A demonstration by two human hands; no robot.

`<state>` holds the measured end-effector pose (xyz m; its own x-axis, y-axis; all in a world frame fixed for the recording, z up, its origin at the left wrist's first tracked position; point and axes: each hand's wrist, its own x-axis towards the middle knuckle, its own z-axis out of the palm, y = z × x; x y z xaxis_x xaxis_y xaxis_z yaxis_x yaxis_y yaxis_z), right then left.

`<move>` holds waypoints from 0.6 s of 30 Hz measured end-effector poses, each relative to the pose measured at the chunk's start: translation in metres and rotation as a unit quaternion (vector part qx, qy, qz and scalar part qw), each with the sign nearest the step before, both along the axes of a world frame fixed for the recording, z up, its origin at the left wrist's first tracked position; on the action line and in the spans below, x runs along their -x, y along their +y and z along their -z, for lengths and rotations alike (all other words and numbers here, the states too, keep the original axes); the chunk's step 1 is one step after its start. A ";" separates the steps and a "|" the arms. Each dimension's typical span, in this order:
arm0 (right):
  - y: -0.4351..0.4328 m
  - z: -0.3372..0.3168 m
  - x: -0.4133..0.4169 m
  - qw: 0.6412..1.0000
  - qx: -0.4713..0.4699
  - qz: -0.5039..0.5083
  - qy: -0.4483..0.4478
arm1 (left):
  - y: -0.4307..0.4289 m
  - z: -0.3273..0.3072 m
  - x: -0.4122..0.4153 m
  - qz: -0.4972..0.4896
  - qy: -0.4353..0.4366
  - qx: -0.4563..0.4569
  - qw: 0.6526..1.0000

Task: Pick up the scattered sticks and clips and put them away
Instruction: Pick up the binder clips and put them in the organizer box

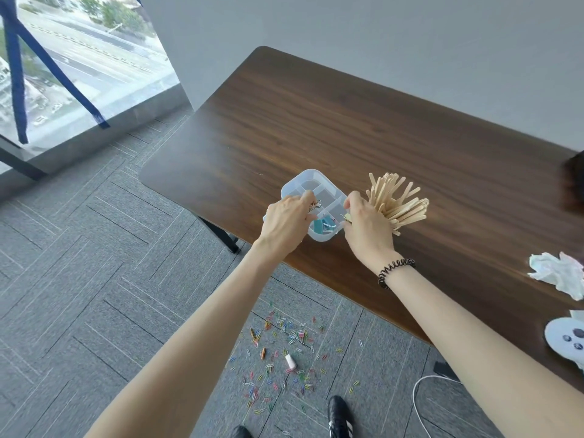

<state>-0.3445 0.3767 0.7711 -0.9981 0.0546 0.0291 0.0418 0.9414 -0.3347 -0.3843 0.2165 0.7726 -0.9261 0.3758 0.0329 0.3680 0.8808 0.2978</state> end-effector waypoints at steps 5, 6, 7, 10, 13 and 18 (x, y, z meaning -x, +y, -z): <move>-0.010 0.001 0.008 0.998 -0.055 -0.003 0.005 | -0.006 -0.005 -0.007 -0.039 -0.037 -0.034 0.998; -0.012 0.000 0.007 0.999 -0.050 -0.003 -0.002 | -0.008 -0.005 -0.008 -0.040 -0.043 -0.037 0.998; -0.012 0.001 0.006 0.999 -0.046 -0.006 -0.008 | -0.009 -0.004 -0.009 -0.041 -0.051 -0.042 0.997; -0.011 0.005 -0.004 0.999 -0.043 -0.015 -0.015 | -0.012 -0.003 -0.011 -0.047 -0.075 -0.068 0.994; -0.007 0.014 -0.008 0.999 -0.041 -0.012 0.000 | -0.015 -0.005 -0.013 -0.069 -0.094 -0.110 0.987; -0.003 0.022 -0.009 0.999 0.049 -0.019 0.005 | -0.018 -0.006 -0.011 -0.098 -0.126 -0.138 0.978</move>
<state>-0.3351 0.3733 0.7489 -0.9992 0.0206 0.0347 0.0038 0.9046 -0.4263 -0.3733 0.1990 0.7789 -0.9713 0.1994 -0.1297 0.0851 0.8005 0.5932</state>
